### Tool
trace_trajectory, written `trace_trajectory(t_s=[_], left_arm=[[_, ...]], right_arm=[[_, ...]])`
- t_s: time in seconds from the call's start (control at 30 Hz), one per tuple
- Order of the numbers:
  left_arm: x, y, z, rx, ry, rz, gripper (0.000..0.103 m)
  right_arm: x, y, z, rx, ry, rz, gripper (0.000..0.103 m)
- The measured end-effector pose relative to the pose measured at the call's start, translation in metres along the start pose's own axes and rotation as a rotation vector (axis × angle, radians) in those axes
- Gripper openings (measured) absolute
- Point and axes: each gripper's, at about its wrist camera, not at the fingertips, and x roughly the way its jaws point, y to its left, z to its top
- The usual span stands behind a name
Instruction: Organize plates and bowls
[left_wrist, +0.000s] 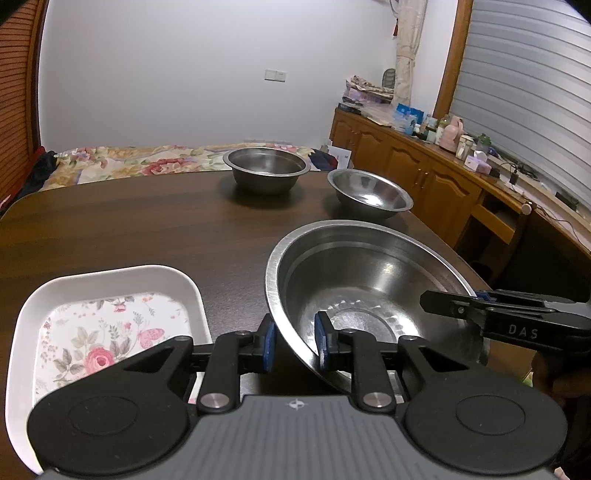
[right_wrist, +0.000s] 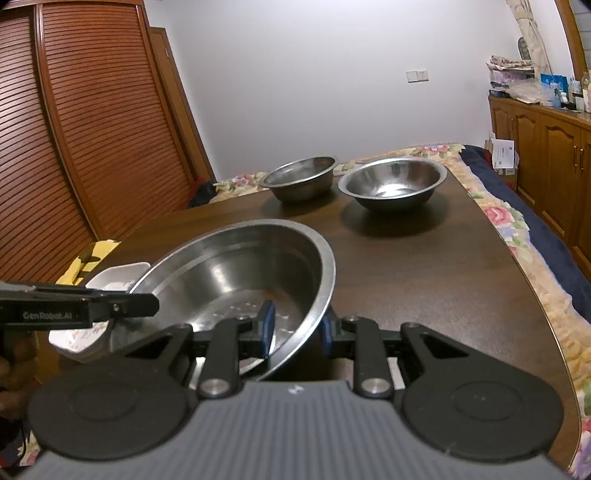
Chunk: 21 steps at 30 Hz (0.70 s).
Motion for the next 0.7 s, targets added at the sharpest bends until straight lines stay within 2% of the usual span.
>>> trace_trajectory(t_s=[0.27,0.43,0.53,0.7], left_arm=[[-0.004,0.002,0.003,-0.011,-0.025,0.020,0.025],[-0.007,0.006,0.008,-0.018,-0.041,0.036,0.028],[-0.010,0.006,0.012,-0.014,-0.054,0.046,0.033],[-0.014,0.010,0.024,0.000,-0.077,0.049,0.034]], right_arm=[[0.000,0.002,0.002,-0.007,-0.001,-0.003,0.028],[-0.002,0.001,0.007,-0.018,-0.012,-0.018,0.051],[-0.007,-0.001,0.012,-0.025,-0.027,-0.031,0.056],[-0.014,-0.006,0.022,-0.035,-0.053,-0.049,0.058]])
